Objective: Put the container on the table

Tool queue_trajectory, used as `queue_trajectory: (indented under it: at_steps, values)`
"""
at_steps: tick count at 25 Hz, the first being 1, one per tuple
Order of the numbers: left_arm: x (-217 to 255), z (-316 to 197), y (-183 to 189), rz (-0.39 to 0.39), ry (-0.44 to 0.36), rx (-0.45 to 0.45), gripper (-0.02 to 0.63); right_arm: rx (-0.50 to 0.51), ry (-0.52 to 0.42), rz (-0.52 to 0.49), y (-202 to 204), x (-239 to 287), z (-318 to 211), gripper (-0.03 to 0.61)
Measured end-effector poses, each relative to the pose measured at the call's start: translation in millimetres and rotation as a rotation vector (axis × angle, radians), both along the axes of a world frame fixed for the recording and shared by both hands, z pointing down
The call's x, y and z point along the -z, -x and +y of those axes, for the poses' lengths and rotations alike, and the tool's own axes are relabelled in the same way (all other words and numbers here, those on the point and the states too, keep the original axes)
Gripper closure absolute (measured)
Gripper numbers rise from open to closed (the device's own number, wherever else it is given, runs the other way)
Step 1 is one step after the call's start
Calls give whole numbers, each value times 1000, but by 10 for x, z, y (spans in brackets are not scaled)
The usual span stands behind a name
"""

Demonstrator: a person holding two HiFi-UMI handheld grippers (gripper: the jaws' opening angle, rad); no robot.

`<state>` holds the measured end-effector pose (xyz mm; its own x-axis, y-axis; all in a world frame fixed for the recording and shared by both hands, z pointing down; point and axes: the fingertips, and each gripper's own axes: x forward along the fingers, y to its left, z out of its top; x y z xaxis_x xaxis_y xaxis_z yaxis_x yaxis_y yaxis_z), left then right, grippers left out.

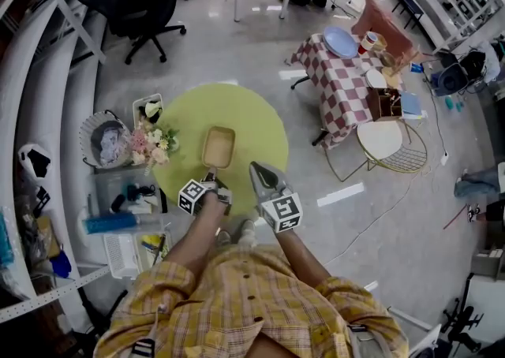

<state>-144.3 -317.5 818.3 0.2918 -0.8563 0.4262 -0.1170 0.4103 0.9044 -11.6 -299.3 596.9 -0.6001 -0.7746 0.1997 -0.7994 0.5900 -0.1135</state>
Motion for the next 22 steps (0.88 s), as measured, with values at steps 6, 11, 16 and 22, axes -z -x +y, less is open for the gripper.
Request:
queue_trajectory:
  at_steps: [6, 11, 16, 22]
  values:
    - [-102, -29, -38, 23, 27, 7, 595, -6, -2, 4, -66, 4, -54, 581]
    - [-200, 0, -7, 23, 55, 20, 595, -11, 7, 5, -69, -9, -76, 581]
    - [-242, -2, -58, 48, 68, 18, 595, 9, 11, 3, -64, -38, -70, 581]
    - [-301, -7, -104, 52, 77, 3, 595, -7, 22, 5, -109, -59, -76, 581]
